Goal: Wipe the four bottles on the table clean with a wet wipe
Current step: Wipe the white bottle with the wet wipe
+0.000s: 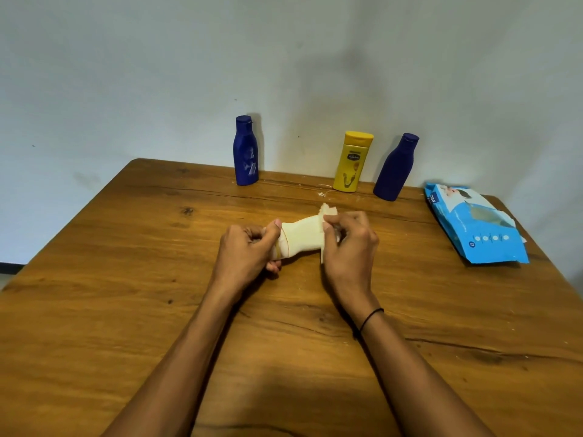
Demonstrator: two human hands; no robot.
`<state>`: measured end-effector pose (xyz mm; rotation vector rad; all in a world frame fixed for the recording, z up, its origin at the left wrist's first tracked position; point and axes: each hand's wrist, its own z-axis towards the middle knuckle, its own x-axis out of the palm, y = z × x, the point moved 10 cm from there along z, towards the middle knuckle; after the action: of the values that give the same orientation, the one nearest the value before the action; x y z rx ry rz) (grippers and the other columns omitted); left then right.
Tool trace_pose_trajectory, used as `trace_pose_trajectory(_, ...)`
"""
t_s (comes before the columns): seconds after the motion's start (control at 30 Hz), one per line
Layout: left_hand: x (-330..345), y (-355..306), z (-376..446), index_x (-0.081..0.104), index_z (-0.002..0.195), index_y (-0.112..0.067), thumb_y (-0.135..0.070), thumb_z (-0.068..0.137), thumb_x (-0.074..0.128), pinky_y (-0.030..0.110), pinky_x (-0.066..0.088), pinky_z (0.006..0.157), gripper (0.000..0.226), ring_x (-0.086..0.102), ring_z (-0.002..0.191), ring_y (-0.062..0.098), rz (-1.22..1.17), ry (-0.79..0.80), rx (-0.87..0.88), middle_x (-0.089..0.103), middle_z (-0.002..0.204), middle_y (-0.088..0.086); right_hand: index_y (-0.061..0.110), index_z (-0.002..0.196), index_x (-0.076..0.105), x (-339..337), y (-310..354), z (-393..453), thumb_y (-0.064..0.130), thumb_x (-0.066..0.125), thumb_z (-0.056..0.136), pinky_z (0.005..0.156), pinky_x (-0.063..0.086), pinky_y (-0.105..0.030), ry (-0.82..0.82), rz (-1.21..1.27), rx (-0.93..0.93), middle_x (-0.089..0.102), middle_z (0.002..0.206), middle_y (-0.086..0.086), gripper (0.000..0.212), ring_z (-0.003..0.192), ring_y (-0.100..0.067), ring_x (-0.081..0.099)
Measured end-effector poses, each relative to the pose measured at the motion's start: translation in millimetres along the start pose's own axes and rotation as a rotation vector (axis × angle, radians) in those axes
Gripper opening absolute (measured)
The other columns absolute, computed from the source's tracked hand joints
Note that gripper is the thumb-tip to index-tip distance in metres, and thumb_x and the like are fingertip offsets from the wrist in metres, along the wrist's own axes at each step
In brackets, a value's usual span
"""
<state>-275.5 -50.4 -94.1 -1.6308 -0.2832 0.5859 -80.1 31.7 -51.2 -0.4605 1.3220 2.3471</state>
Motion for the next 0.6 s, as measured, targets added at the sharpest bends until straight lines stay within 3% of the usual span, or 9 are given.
trace_pose_trajectory(0.07, 0.5, 0.4, 0.4, 0.077, 0.098, -0.009, -0.047, 0.097, 0.066, 0.039, 0.062, 0.062, 0.04, 0.072, 0.056, 0.02, 0.022, -0.009, 0.007, 0.079, 0.079, 0.011, 0.01, 0.117, 0.075, 0.0, 2.0, 0.5, 0.008, 0.067, 0.098, 0.084, 0.057, -0.03, 0.014, -0.055, -0.016, 0.063, 0.111, -0.002, 0.021, 0.104, -0.015, 0.059)
trace_pose_trajectory(0.2, 1.7, -1.3, -0.8, 0.078, 0.096, -0.01, -0.048, 0.098, 0.065, 0.04, 0.065, 0.062, 0.041, 0.073, 0.057, 0.021, 0.05, -0.006, 0.031, 0.078, 0.072, 0.008, 0.005, 0.119, 0.073, 18.3, 51.1, -20.1, -0.003, 0.064, 0.095, 0.082, 0.049, -0.026, 0.165, -0.087, -0.345, 0.062, 0.113, -0.005, 0.027, 0.105, -0.016, 0.052)
trace_pose_trajectory(0.37, -6.9, 1.0, 1.4, 0.081, 0.088, -0.014, -0.051, 0.101, 0.061, 0.045, 0.065, 0.065, 0.045, 0.07, 0.055, 0.021, 0.014, -0.039, 0.05, 0.075, 0.065, 0.012, 0.004, 0.132, 0.067, 26.3, 65.3, -34.1, -0.009, 0.061, 0.084, 0.097, 0.051, -0.031, 0.328, 0.073, -0.459, 0.063, 0.123, -0.008, 0.049, 0.117, -0.019, 0.055)
trace_pose_trajectory(0.43, -8.8, 2.6, 2.6, 0.08, 0.087, -0.011, -0.051, 0.102, 0.06, 0.044, 0.064, 0.064, 0.047, 0.068, 0.054, 0.021, -0.007, -0.056, 0.03, 0.074, 0.066, 0.015, 0.004, 0.13, 0.069, 26.7, 61.6, -32.9, -0.007, 0.066, 0.089, 0.098, 0.051, -0.033, 0.348, 0.066, -0.501, 0.066, 0.124, -0.008, 0.042, 0.118, -0.02, 0.056)
trace_pose_trajectory(0.6, -6.1, 0.3, 1.4, 0.079, 0.089, -0.011, -0.046, 0.103, 0.06, 0.033, 0.059, 0.057, 0.042, 0.067, 0.053, 0.019, -0.002, -0.051, 0.028, 0.075, 0.066, 0.014, 0.003, 0.108, 0.072, 19.1, 50.4, -23.0, 0.01, 0.074, 0.095, 0.075, 0.05, -0.038, 0.241, -0.01, -0.495, 0.065, 0.102, -0.007, 0.015, 0.096, -0.019, 0.054)
